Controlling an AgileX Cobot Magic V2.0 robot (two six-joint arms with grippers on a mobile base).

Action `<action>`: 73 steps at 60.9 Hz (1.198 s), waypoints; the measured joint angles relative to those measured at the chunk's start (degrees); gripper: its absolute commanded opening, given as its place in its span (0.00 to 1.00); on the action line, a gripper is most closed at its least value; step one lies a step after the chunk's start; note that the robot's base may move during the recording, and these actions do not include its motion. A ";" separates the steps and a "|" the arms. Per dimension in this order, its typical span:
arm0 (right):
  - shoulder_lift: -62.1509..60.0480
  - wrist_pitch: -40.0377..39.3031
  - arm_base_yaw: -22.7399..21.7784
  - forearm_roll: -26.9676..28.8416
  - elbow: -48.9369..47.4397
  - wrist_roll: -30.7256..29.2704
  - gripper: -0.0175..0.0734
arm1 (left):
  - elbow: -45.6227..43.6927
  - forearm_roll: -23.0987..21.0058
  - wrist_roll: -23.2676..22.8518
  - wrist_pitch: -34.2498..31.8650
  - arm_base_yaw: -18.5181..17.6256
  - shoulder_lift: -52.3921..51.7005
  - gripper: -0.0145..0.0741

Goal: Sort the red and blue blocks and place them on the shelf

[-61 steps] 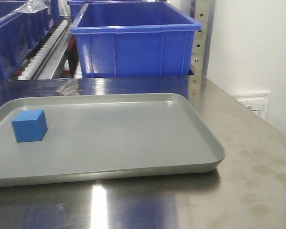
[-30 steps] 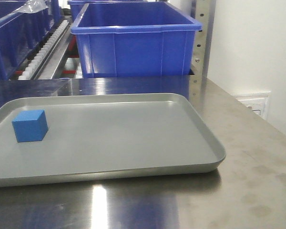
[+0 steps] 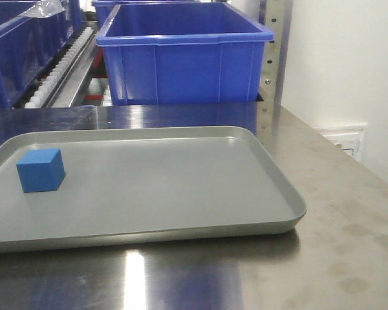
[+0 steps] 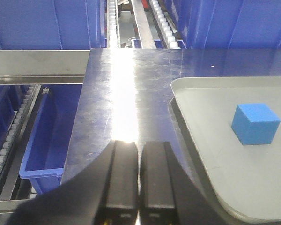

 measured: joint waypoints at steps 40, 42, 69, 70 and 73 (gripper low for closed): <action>0.00 -0.12 0.00 0.00 0.00 0.00 0.25 | 0.00 0.00 0.00 0.00 0.00 0.00 0.30; 0.00 -0.12 0.00 0.00 0.00 0.00 0.25 | 0.00 0.00 0.00 0.00 0.00 0.00 0.30; 0.00 -0.12 0.00 0.00 0.00 0.00 0.25 | -16.12 -4.14 0.00 0.02 0.00 22.73 0.30; 0.00 -0.12 0.00 0.00 0.00 0.00 0.25 | -17.53 -4.19 0.00 0.02 0.00 23.81 0.30; 0.00 -0.12 0.00 0.00 0.00 0.00 0.25 | -20.69 -4.28 0.00 0.02 0.00 27.76 0.30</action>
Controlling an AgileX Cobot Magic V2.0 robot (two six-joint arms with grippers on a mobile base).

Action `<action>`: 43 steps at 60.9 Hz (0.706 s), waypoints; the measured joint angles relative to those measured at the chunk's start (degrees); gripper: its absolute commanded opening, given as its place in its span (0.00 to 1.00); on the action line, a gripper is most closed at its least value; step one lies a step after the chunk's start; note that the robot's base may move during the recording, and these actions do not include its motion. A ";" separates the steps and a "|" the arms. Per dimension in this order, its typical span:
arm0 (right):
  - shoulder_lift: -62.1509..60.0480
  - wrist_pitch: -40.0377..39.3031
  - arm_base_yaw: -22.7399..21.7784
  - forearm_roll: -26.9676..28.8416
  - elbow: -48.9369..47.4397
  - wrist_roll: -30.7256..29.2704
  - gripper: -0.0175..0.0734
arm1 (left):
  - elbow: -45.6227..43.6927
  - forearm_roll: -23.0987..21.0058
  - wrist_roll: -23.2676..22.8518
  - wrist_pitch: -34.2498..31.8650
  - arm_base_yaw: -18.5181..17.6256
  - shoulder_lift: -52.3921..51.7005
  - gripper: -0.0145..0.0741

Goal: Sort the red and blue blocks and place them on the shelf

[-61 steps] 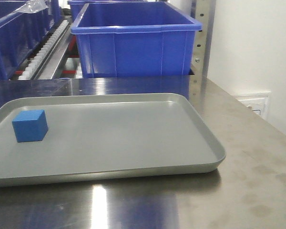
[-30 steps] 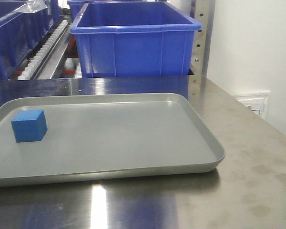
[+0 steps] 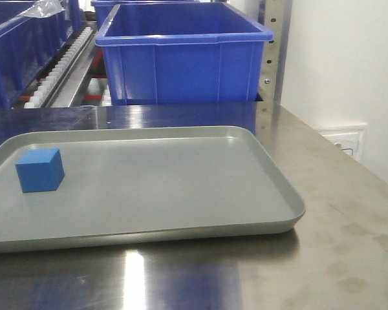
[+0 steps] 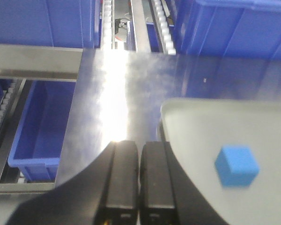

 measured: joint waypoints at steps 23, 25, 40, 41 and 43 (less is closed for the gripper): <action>0.00 0.00 0.00 0.00 0.00 0.00 0.25 | -10.71 0.00 0.00 3.37 0.00 8.99 0.30; 0.00 0.00 0.00 0.00 0.00 0.00 0.25 | -10.71 0.00 0.00 3.37 0.00 8.88 0.30; 0.00 0.00 0.00 0.00 0.00 0.00 0.25 | -10.71 0.00 0.00 3.59 0.00 8.80 0.30; 0.00 0.00 0.00 0.00 0.00 0.00 0.25 | -10.71 0.00 0.00 3.59 0.00 8.80 0.30; 0.00 0.00 0.00 0.00 0.00 0.00 0.25 | -10.71 0.00 0.00 3.59 0.00 8.80 0.30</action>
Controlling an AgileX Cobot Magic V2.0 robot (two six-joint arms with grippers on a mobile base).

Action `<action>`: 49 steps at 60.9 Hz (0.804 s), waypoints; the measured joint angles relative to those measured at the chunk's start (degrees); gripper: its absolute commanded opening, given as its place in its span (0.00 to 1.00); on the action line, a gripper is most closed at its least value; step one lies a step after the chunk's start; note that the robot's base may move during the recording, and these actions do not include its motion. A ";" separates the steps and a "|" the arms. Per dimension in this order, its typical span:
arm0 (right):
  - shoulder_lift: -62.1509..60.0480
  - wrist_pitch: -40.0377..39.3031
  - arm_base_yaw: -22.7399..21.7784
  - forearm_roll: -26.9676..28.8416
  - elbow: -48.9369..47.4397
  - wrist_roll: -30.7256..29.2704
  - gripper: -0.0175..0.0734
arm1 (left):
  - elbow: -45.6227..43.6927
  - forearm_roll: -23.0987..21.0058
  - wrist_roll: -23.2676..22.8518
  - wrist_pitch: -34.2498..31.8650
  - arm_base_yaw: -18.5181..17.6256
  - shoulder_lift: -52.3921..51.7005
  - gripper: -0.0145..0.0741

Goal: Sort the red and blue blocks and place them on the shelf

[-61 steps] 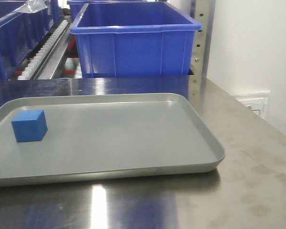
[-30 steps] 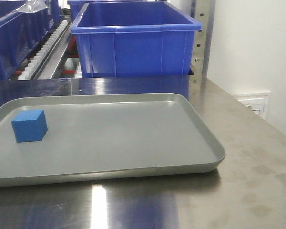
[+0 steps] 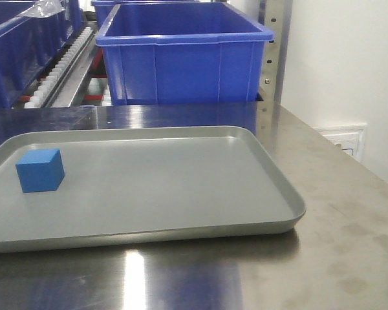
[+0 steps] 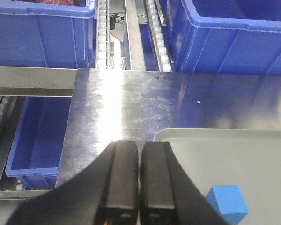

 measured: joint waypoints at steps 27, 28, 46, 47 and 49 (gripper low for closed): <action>-0.04 0.00 0.00 0.00 0.00 0.00 0.25 | 0.00 0.00 0.00 5.29 0.00 0.00 0.30; -0.04 0.00 0.00 0.00 0.00 0.00 0.25 | 0.00 0.00 0.00 5.55 0.00 0.00 0.30; -0.04 0.00 0.00 0.00 0.00 0.00 0.25 | 0.00 0.00 0.00 8.76 0.00 0.00 0.30; -0.04 0.00 0.00 0.00 0.00 0.00 0.25 | -0.05 0.00 0.00 9.50 0.00 0.00 0.30; -0.04 0.00 0.00 0.00 0.00 0.00 0.25 | -0.28 0.00 0.00 11.12 0.00 0.13 0.30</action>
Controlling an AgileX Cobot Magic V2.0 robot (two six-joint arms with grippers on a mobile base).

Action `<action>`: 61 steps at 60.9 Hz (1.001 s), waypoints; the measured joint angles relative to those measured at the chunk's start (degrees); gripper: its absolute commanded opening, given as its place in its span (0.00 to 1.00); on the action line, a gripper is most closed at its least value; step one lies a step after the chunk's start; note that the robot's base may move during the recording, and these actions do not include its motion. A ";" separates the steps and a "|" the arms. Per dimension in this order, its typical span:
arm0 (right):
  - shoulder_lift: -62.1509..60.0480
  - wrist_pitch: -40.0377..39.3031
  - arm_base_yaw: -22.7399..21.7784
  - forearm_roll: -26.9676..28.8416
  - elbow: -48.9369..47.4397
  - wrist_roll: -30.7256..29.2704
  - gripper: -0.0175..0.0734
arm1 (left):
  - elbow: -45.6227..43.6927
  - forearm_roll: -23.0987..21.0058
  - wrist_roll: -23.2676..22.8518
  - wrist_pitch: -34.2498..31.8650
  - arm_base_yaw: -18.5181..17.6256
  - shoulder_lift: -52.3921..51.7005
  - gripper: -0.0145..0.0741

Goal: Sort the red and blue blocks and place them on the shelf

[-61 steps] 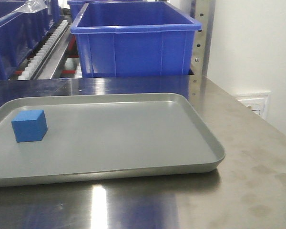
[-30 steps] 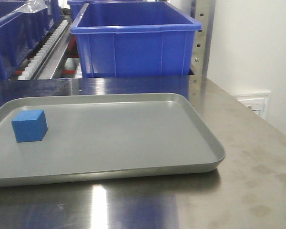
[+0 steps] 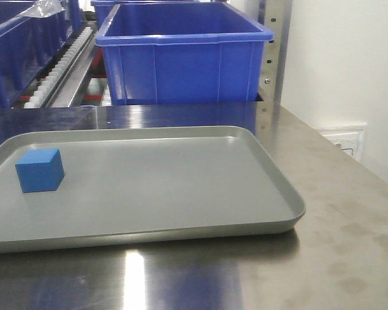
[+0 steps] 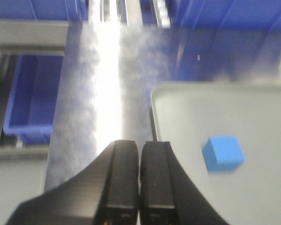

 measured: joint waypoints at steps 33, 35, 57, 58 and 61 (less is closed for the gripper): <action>0.00 0.00 0.00 0.00 0.00 0.00 0.25 | -14.76 0.00 0.00 21.98 0.00 14.92 0.31; 0.00 0.00 0.00 0.00 0.00 0.00 0.25 | -15.69 0.00 0.00 22.51 0.00 15.97 0.31; 0.00 0.00 0.00 0.00 0.00 0.00 0.25 | -21.54 0.00 0.00 24.26 0.00 21.35 0.31; 0.00 0.00 0.00 0.00 0.00 0.00 0.25 | -21.52 0.00 0.00 24.26 0.00 21.49 0.31; 0.00 0.00 0.00 0.00 0.00 0.00 0.25 | -21.62 0.00 0.00 24.35 0.00 21.89 0.31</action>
